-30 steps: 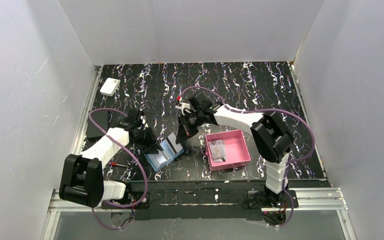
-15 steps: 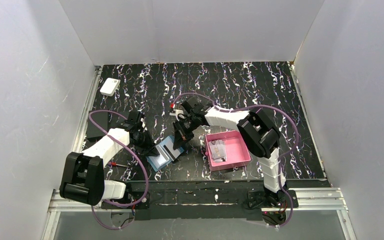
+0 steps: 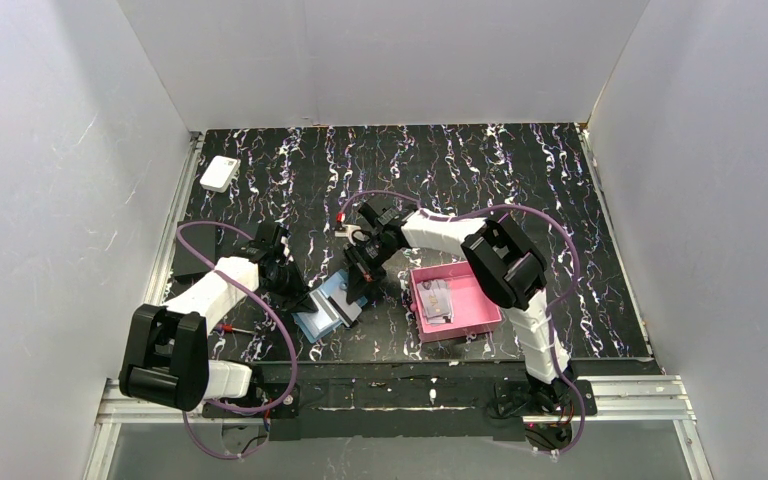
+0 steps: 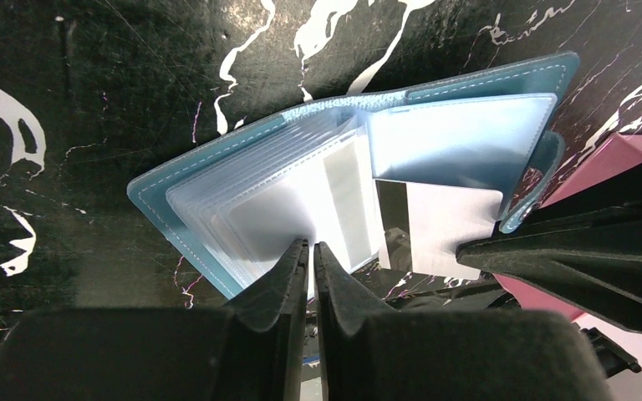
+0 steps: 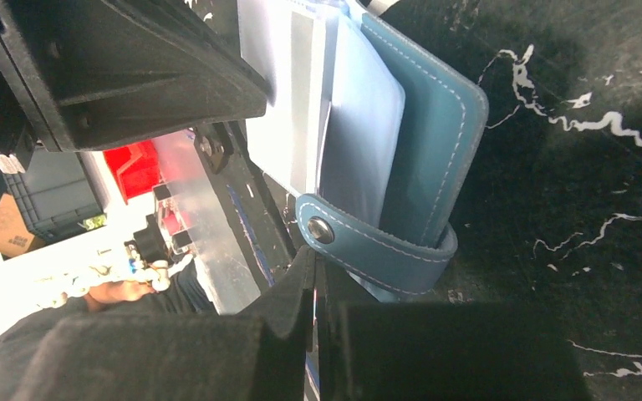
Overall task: Put the credit cards into the card holder
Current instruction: Insert the credit card into the card holder.
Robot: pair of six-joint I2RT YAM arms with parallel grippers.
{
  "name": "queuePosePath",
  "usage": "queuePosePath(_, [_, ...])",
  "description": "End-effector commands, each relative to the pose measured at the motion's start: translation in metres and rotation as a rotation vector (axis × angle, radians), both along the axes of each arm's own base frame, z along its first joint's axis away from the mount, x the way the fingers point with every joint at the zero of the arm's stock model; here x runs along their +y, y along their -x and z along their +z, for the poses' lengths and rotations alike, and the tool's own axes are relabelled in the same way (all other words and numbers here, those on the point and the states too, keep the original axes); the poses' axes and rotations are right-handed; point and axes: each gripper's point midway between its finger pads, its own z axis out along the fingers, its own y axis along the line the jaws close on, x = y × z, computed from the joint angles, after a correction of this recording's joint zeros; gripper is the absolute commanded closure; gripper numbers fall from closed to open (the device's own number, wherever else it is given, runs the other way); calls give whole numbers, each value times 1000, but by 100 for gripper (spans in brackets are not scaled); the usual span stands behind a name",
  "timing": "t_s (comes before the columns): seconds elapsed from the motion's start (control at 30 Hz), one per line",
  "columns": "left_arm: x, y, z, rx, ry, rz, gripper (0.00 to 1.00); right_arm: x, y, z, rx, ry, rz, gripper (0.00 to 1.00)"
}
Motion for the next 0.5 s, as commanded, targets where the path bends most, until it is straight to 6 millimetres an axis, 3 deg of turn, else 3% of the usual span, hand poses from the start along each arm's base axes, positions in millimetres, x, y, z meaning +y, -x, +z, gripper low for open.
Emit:
queuePosePath(0.0, [28,31,-25,125,-148,-1,93,7,1,12,13,-56,33,99])
queuePosePath(0.3, [29,32,-24,116,-152,1,93,5,-5,33,14,-129,-3,99])
queuePosePath(0.47, [33,34,-25,119,-176,19,93,3,-4,33,23,-135,2,99])
